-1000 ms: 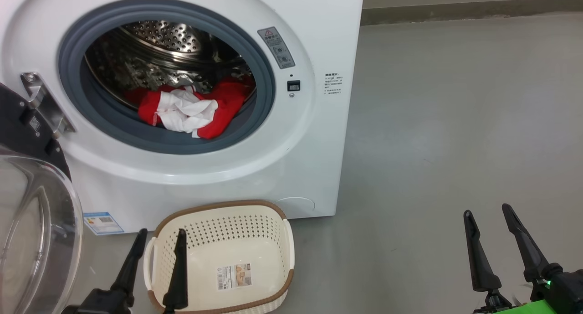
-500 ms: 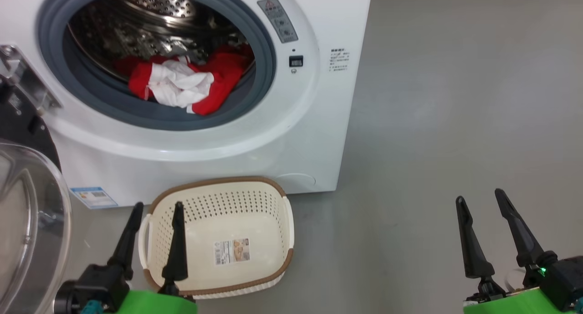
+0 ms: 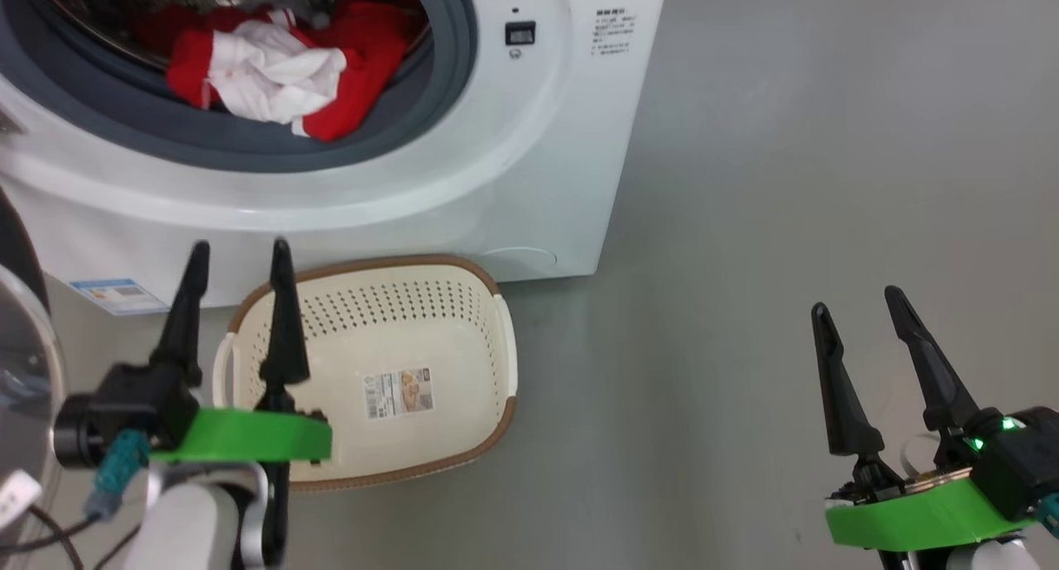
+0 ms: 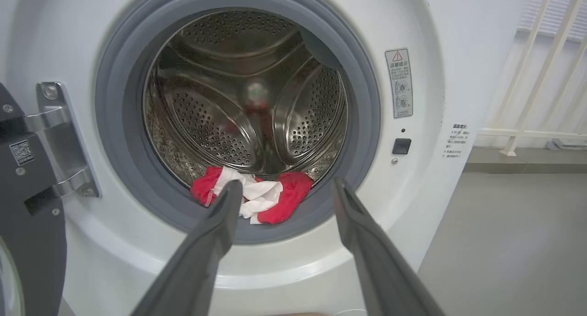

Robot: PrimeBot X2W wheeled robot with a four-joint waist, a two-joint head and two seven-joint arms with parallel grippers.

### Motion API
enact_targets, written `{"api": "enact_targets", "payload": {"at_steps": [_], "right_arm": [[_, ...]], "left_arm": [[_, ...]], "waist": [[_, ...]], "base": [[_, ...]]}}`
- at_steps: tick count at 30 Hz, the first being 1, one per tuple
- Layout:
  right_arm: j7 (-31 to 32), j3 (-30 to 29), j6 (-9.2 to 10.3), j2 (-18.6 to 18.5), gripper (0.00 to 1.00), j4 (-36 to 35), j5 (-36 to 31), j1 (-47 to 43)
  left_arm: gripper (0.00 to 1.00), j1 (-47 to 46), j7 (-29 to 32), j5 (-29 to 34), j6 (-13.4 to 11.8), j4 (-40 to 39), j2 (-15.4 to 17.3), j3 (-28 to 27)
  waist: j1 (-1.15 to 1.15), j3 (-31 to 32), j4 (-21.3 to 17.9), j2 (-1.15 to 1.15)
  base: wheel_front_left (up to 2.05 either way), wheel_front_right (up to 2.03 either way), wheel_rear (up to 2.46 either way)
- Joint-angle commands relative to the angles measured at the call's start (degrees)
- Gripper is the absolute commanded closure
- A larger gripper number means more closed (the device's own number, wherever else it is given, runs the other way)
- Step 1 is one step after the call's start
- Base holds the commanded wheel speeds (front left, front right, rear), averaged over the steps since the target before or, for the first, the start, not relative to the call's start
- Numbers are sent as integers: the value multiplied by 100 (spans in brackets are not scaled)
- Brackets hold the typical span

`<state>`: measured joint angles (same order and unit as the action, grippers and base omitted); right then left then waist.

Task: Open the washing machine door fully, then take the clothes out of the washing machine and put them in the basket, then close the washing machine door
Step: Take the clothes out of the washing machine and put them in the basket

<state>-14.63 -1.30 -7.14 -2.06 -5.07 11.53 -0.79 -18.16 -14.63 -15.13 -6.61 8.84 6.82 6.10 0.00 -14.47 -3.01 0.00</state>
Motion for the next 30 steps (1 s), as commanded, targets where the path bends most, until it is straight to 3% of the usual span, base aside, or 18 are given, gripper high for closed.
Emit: {"api": "enact_targets", "payload": {"at_steps": [1,14,30], "right_arm": [[-37,133,-35,-82,0,-135,49,188],[-37,213,-35,-82,0,-105,108,517],[-37,344,-35,-82,0,-54,80,823]], "left_arm": [[0,-253,-17,49,-36,-77,169,-203],[0,-1708,127,145,-92,729,429,-244],[0,-3376,127,-2,12,2222,625,-340]], "waist": [[0,-218,-109,0],[0,-800,-341,0],[0,-1343,-465,0]], "base": [[0,0,0],[0,0,0],[0,0,0]]}}
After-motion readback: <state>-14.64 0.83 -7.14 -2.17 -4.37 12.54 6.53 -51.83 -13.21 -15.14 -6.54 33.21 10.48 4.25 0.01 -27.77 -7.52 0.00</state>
